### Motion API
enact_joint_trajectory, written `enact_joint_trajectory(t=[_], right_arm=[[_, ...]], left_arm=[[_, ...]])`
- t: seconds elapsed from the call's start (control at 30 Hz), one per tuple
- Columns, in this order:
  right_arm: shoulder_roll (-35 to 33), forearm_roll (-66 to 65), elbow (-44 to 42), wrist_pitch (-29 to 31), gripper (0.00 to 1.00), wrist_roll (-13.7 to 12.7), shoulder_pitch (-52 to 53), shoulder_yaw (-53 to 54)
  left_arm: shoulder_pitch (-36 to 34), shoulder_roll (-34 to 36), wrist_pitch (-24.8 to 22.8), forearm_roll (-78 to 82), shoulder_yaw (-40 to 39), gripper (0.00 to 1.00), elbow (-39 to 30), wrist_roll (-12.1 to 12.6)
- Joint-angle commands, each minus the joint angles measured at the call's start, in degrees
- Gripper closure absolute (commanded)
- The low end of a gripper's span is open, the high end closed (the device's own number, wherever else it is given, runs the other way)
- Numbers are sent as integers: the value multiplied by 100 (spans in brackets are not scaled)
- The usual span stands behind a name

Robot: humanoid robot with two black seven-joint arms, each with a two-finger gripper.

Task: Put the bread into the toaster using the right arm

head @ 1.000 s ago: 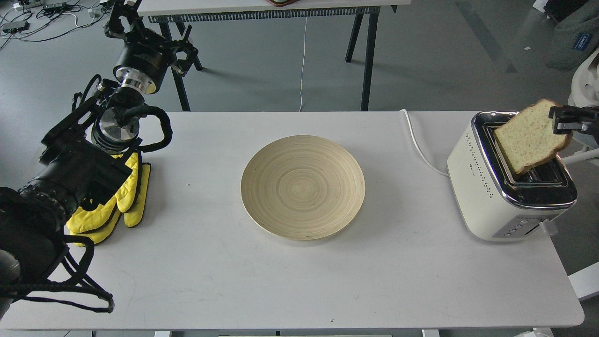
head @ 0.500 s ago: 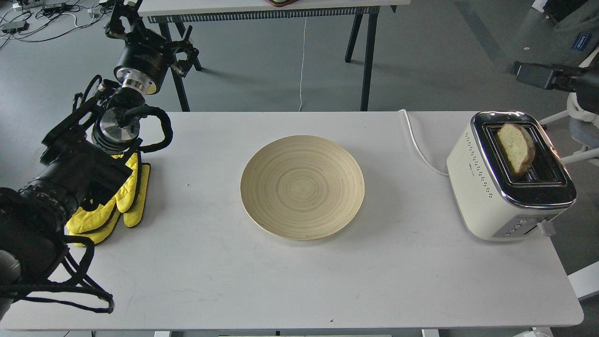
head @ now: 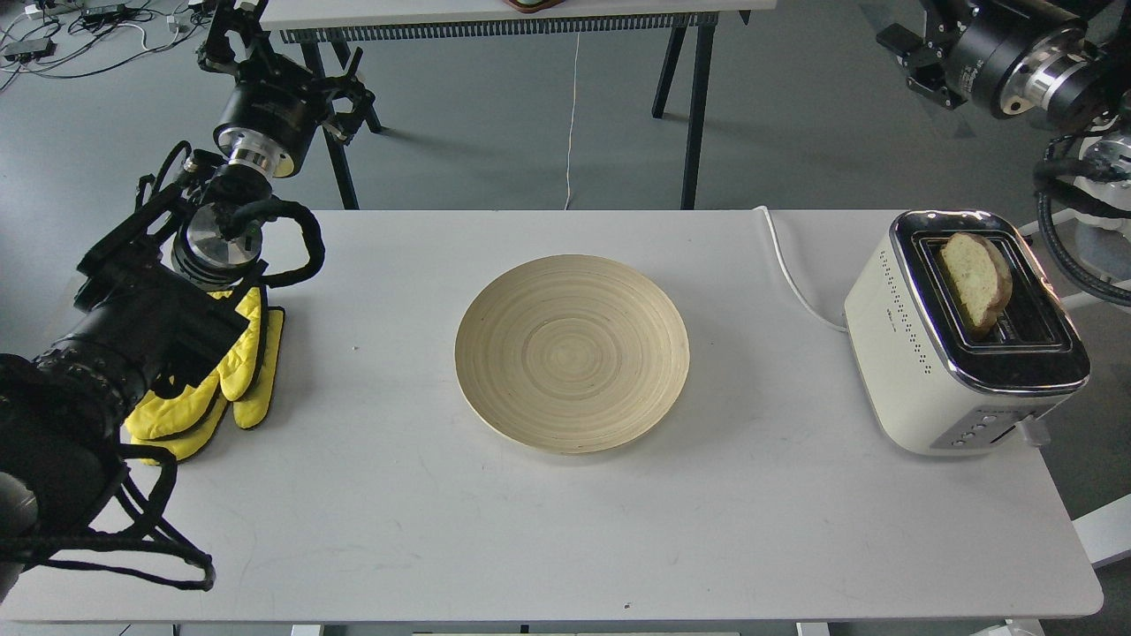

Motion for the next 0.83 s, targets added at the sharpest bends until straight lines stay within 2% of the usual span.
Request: enact_joint_trajectory(t=[0.0,0.2,0.37,0.67,0.8], right_arm=[[804,424,-960,400,1,-29,-692,1359],[1518,468,-1296,743,1,-345,-1730,3776],[1940,1117,-1331,972,1,-846,-2319,5184],[1993,1303,-1367,1086,1,-864,-2531,5449],[1984,1303,-1331,1332,1,-873,-2522,5406]], left_arm=[[-9,14,-7,9,12,0,13,15],[-9,14,-16,9,12,0,13,67],[-9,23,-8,9,3,0,13,15],[-9,6,-7,9,3,0,13,6],[-9,6,1,9,-6,0,13,-3]])
